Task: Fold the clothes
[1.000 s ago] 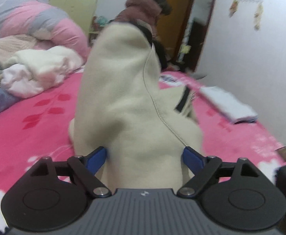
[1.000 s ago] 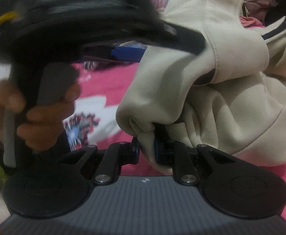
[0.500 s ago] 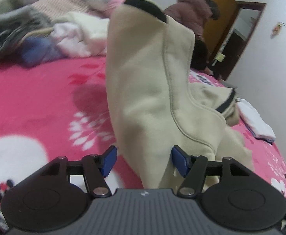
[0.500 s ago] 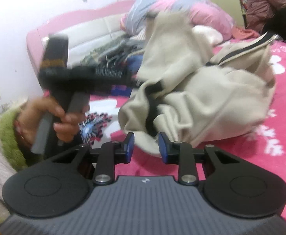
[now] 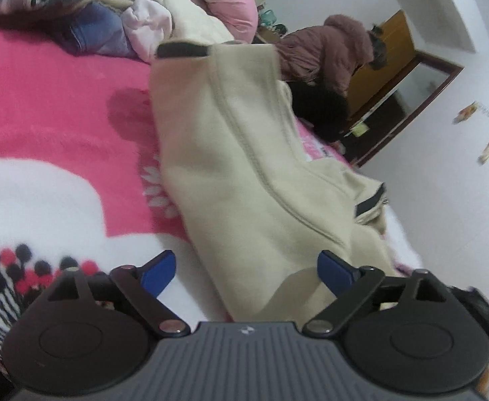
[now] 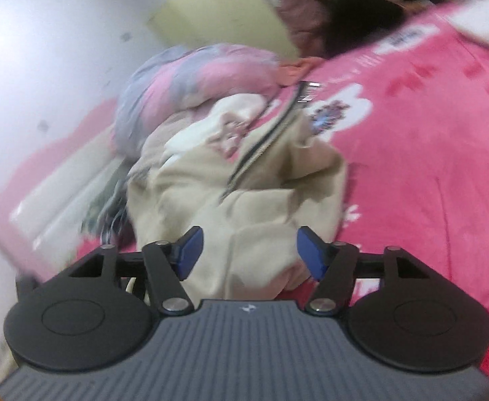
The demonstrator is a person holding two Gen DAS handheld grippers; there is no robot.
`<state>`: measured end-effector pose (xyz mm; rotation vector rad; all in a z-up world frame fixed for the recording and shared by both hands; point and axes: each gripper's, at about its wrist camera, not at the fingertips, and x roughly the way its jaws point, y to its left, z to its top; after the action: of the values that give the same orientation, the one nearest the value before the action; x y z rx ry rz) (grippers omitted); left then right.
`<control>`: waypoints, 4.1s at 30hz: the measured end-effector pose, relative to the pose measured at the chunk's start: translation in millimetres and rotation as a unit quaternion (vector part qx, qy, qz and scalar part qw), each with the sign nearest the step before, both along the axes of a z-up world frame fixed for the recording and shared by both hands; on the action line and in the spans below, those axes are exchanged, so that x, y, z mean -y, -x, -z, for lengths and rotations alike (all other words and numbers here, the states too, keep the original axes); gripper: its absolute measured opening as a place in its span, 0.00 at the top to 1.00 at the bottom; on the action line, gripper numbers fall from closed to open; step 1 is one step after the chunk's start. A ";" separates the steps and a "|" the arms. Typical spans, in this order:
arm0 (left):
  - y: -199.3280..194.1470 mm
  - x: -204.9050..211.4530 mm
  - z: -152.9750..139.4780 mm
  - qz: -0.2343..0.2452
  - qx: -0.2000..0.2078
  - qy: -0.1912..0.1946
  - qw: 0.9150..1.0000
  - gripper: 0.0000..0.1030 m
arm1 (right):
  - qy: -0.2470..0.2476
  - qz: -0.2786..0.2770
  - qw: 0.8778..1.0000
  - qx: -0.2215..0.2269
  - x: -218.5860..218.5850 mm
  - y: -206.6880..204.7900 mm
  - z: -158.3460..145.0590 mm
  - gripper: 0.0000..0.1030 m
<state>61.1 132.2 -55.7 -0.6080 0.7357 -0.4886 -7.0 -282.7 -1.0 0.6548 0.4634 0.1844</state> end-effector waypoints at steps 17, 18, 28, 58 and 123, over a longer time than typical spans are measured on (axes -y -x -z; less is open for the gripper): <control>-9.4 23.6 8.3 0.026 0.026 -0.056 0.998 0.06 | 0.017 -0.074 0.995 -0.068 6.1 -167.4 43.2 0.01; -11.9 24.9 7.9 0.027 0.024 -0.058 0.998 0.06 | 0.009 -0.087 0.994 -0.066 5.7 -173.6 45.6 0.01; -35.7 32.2 7.6 0.005 0.027 -0.062 0.998 0.06 | -0.081 -0.196 0.976 -0.045 1.7 -211.9 67.7 0.23; -142.2 149.3 -1.3 0.252 0.053 -0.007 0.966 0.01 | 0.002 -0.104 0.993 0.056 -63.9 -16.5 26.8 0.50; -76.9 39.7 -28.0 0.003 -0.026 -0.055 0.998 0.23 | 0.087 0.149 0.984 0.035 86.6 20.2 -6.6 0.16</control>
<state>138.0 92.5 -27.8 -0.5165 0.8082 -0.4361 -27.2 -369.3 5.6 0.5362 0.3051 -0.1165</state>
